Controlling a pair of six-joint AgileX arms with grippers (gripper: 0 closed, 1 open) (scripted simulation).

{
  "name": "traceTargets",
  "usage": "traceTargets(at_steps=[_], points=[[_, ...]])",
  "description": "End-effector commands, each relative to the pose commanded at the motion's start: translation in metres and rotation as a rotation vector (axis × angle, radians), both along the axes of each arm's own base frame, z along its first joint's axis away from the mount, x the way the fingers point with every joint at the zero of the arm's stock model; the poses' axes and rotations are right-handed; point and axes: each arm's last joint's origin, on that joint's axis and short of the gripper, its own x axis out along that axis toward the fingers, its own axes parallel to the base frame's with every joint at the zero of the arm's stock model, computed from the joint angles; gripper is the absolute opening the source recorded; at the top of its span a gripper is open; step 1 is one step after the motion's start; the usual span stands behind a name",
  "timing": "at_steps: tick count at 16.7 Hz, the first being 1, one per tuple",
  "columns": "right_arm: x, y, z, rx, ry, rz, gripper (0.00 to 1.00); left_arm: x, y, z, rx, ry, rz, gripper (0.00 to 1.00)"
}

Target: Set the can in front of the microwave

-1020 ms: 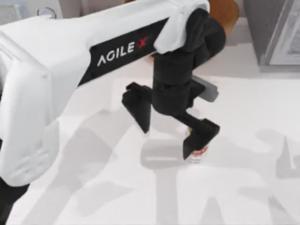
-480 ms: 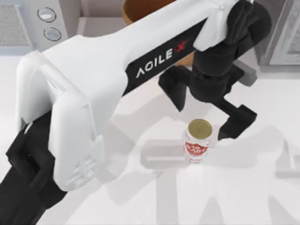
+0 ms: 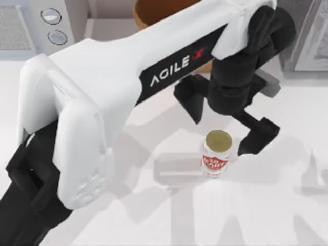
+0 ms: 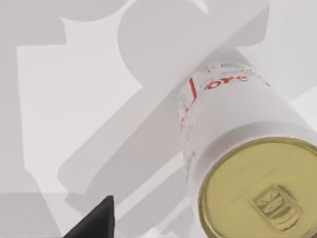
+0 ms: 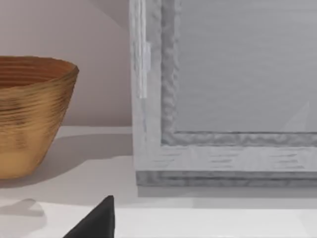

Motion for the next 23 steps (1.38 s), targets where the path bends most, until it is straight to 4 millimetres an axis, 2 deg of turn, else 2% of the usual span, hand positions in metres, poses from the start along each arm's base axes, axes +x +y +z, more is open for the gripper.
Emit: traceTargets(at_steps=[7,12,23], points=[[0.000,0.000,0.000,0.000,0.000,0.000,1.00,-0.001,-0.001,-0.049,0.002,0.002,-0.001,1.00],[0.000,0.000,0.000,0.000,0.000,0.000,1.00,-0.002,-0.001,-0.053,0.002,0.001,-0.001,1.00],[0.000,0.000,0.000,0.000,0.000,0.000,1.00,-0.002,-0.001,-0.053,0.002,0.001,-0.001,0.17]])
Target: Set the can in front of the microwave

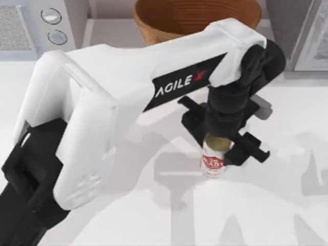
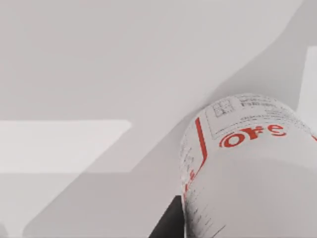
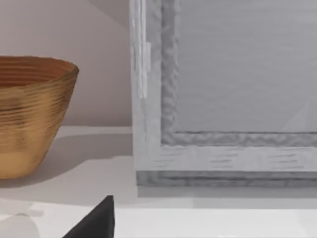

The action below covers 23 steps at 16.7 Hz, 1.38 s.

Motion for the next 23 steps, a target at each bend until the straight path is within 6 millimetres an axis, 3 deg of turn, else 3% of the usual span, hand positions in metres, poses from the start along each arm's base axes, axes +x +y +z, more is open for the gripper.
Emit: traceTargets(at_steps=[2,3,13,20,23], points=[[0.000,0.000,0.000,0.000,0.000,0.000,1.00,0.000,0.000,0.000,0.000,0.000,0.000,0.02],[0.000,0.000,0.000,0.000,0.000,0.000,1.00,0.000,0.000,0.000,0.000,0.000,0.000,0.00],[0.000,0.000,0.000,0.000,0.000,0.000,1.00,0.000,0.000,0.002,0.003,0.002,-0.001,0.00],[0.000,0.000,0.000,0.000,0.000,0.000,1.00,0.000,0.000,0.036,0.002,0.002,-0.001,0.00],[0.000,0.000,0.000,0.000,0.000,0.000,1.00,0.001,0.000,0.040,0.001,0.001,0.000,0.00]])
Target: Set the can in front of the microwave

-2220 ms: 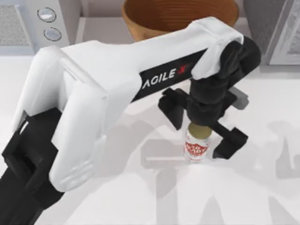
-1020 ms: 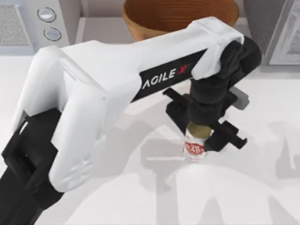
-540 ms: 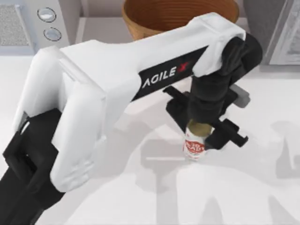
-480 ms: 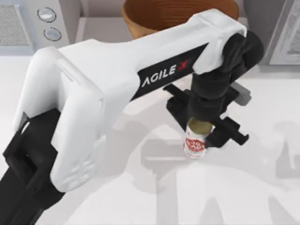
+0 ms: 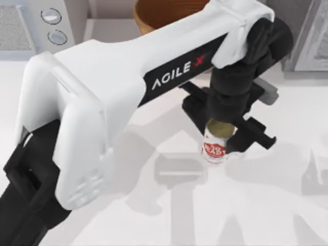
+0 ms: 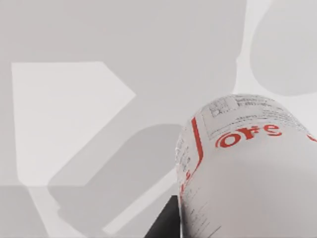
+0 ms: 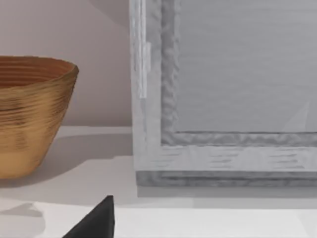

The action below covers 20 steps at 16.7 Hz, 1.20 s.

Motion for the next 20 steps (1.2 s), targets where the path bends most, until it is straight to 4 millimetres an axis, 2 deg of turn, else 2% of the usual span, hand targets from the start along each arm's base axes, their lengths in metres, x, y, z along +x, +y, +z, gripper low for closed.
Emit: traceTargets(at_steps=[3,5,7,8,9,11,14,17,18,20], points=[[0.000,0.000,0.000,0.000,0.000,0.000,1.00,0.001,0.000,-0.001,0.002,0.001,-0.001,0.00],[0.000,0.000,0.000,0.000,0.000,0.000,1.00,0.010,0.011,-0.001,0.001,0.000,0.012,0.00],[0.000,0.000,0.000,0.000,0.000,0.000,1.00,0.032,0.037,0.000,0.001,0.000,0.054,0.00],[0.000,0.000,0.000,0.000,0.000,0.000,1.00,0.047,0.056,0.001,0.000,-0.001,0.088,0.00],[0.000,0.000,0.000,0.000,0.000,0.000,1.00,0.064,0.081,0.002,0.000,-0.001,0.133,0.00],[0.000,0.000,0.000,0.000,0.000,0.000,1.00,0.097,0.143,0.002,0.006,0.008,0.249,0.00],[0.000,0.000,0.000,0.000,0.000,0.000,1.00,0.130,0.258,0.000,0.016,0.037,0.459,0.00],[0.000,0.000,0.000,0.000,0.000,0.000,1.00,0.132,0.368,0.001,0.013,0.049,0.648,0.00],[0.000,0.000,0.000,0.000,0.000,0.000,1.00,0.128,0.397,0.003,0.010,0.046,0.693,0.00],[0.000,0.000,0.000,0.000,0.000,0.000,1.00,0.118,0.438,0.005,0.004,0.029,0.752,0.00]])
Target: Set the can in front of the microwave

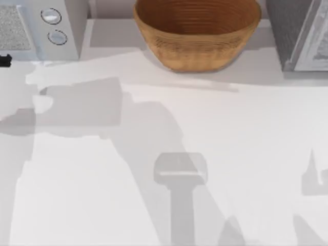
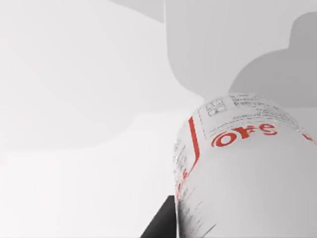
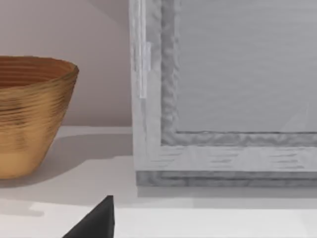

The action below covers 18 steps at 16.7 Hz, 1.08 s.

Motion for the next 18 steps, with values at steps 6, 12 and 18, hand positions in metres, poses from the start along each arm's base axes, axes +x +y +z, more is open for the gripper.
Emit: traceTargets(at_steps=[6,12,18], points=[[0.000,0.000,0.000,0.000,0.000,0.000,1.00,-0.009,0.028,0.004,0.007,-0.029,0.032,0.00],[0.000,0.000,0.000,0.000,0.000,0.000,1.00,-0.009,0.028,-0.004,0.007,-0.029,0.032,0.00],[0.000,0.000,0.000,0.000,0.000,0.000,1.00,-0.009,0.028,-0.004,0.007,-0.029,0.032,0.23]])
